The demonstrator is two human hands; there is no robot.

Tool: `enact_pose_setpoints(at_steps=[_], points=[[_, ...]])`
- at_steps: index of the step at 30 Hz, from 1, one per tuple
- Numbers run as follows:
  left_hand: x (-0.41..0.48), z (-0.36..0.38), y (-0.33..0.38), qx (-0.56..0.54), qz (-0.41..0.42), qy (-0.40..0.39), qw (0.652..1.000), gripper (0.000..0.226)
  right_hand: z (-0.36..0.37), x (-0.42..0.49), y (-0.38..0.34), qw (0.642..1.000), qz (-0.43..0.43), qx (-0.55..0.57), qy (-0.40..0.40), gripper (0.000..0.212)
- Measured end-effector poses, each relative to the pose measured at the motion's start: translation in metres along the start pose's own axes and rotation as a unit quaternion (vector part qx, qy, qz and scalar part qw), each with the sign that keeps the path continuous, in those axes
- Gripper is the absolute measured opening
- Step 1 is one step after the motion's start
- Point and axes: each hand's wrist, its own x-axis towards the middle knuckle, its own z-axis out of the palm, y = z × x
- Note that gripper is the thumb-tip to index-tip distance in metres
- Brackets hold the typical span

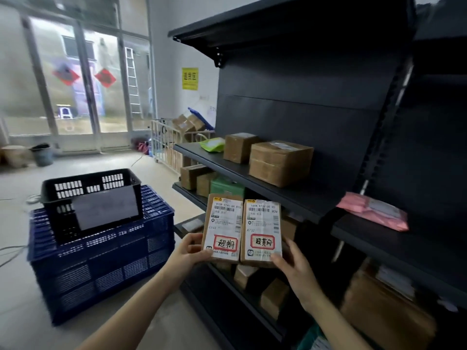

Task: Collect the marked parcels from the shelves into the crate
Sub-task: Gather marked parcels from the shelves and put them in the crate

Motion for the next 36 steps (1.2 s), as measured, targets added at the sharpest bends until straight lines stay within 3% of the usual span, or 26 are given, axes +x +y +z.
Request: enact_pose_setpoints(at_steps=[9, 21, 26, 30, 36], points=[[0.058, -0.162, 0.021, 0.023, 0.007, 0.064, 0.998, 0.04, 0.161, 0.106, -0.02, 0.998, -0.022, 0.006, -0.052, 0.055], [0.109, -0.315, 0.022, 0.03, 0.017, 0.186, 0.982, 0.035, 0.328, 0.227, -0.021, 0.982, -0.027, 0.014, -0.184, 0.034], [0.159, -0.373, 0.028, 0.042, 0.008, 0.223, 0.974, 0.039, 0.387, 0.298, -0.018, 0.974, -0.034, 0.015, -0.224, 0.036], [0.212, -0.414, 0.038, 0.051, -0.003, 0.243, 0.969, 0.042, 0.429, 0.365, -0.019, 0.967, -0.019, 0.012, -0.255, 0.049], [0.277, -0.475, 0.044, 0.017, -0.011, 0.273, 0.962, 0.043, 0.492, 0.452, -0.025, 0.955, -0.019, 0.013, -0.297, 0.046]])
